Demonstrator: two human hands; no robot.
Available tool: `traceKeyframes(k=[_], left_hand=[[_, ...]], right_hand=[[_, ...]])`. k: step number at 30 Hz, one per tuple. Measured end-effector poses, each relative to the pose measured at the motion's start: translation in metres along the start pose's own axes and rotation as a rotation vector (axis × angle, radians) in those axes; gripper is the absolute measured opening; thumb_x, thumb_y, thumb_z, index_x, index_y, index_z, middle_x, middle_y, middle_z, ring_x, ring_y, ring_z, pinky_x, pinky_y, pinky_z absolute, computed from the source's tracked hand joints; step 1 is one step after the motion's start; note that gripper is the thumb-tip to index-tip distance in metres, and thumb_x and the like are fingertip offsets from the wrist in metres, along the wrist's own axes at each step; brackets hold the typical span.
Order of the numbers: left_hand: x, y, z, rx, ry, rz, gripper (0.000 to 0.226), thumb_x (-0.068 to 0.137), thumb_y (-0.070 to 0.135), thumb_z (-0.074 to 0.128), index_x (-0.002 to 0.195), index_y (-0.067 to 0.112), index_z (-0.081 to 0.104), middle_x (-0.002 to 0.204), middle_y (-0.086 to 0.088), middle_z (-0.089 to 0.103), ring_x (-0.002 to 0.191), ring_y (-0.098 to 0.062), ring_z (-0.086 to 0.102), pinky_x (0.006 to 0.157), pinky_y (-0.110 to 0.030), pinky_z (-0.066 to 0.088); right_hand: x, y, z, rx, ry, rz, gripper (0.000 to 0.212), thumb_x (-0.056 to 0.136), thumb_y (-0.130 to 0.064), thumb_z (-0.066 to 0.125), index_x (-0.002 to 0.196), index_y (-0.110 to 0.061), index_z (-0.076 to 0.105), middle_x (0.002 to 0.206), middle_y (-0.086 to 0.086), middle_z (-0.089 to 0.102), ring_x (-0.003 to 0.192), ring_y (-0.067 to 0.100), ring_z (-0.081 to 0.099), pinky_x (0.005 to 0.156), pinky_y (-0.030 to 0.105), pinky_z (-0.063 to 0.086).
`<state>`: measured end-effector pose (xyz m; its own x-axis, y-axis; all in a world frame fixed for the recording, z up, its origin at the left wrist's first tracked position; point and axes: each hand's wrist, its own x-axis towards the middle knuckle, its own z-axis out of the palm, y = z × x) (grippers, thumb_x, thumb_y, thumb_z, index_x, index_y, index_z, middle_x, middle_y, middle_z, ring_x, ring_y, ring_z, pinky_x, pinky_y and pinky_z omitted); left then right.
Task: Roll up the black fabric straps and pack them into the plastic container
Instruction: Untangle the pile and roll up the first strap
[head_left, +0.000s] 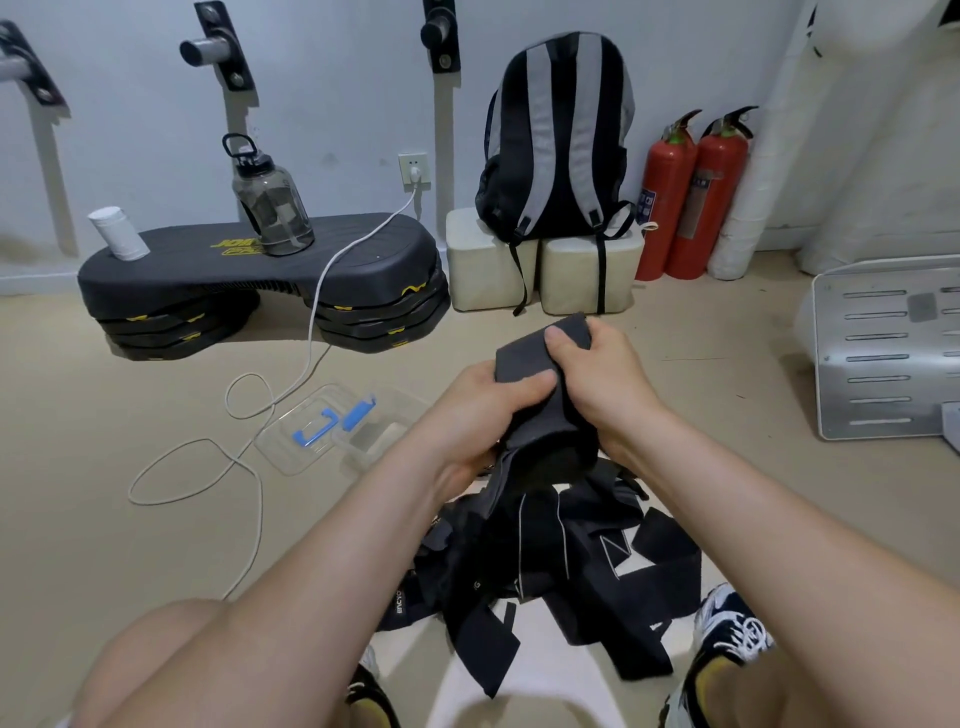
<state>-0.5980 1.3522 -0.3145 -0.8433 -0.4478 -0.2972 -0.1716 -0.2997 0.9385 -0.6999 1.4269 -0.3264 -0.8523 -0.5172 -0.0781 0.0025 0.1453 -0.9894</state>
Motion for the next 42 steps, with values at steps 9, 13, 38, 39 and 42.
traceKeyframes(k=[9,13,38,39,42], left_hand=[[0.008,0.008,-0.011,0.033,0.085,0.170,0.023,0.099,0.001,0.050,0.120,0.003,0.060,0.108,-0.013,0.072,0.095,-0.022,0.070,0.078,-0.029,0.058],[0.002,0.010,-0.010,0.119,-0.014,0.151,0.026,0.095,0.001,0.059,0.120,0.008,0.060,0.107,-0.009,0.074,0.096,-0.020,0.072,0.080,-0.030,0.059],[0.005,0.018,-0.021,0.066,0.146,0.264,0.030,0.090,-0.014,0.054,0.112,0.006,0.058,0.093,-0.011,0.075,0.078,-0.023,0.072,0.061,-0.031,0.057],[0.004,0.018,-0.020,0.078,0.146,0.276,0.029,0.090,-0.014,0.055,0.110,0.007,0.059,0.091,-0.009,0.075,0.076,-0.022,0.072,0.059,-0.030,0.056],[0.001,0.018,-0.020,0.056,0.090,0.283,0.029,0.090,-0.015,0.054,0.107,0.008,0.059,0.084,-0.006,0.075,0.071,-0.020,0.072,0.055,-0.028,0.055]], right_hand=[[-0.013,-0.017,-0.020,-0.050,-0.423,0.075,0.020,0.100,-0.017,0.057,0.117,-0.014,0.067,0.099,0.006,0.074,0.081,0.012,0.070,0.062,0.026,0.057],[-0.009,-0.013,-0.023,0.020,-0.332,0.099,0.023,0.095,-0.009,0.064,0.117,-0.004,0.067,0.104,0.012,0.074,0.094,0.024,0.072,0.073,0.032,0.060],[-0.012,-0.041,-0.038,0.322,-0.414,0.276,0.037,0.096,0.014,0.042,0.109,-0.011,0.065,0.105,0.013,0.060,0.047,0.005,0.056,0.035,0.011,0.031],[-0.013,-0.042,-0.039,0.403,-0.457,0.329,0.037,0.096,0.013,0.042,0.115,-0.009,0.064,0.108,0.014,0.061,0.058,0.009,0.064,0.038,0.012,0.040],[-0.015,-0.038,-0.038,0.532,-0.547,0.358,0.033,0.095,0.007,0.048,0.115,-0.011,0.066,0.120,0.015,0.063,0.100,0.026,0.067,0.055,0.029,0.060]])
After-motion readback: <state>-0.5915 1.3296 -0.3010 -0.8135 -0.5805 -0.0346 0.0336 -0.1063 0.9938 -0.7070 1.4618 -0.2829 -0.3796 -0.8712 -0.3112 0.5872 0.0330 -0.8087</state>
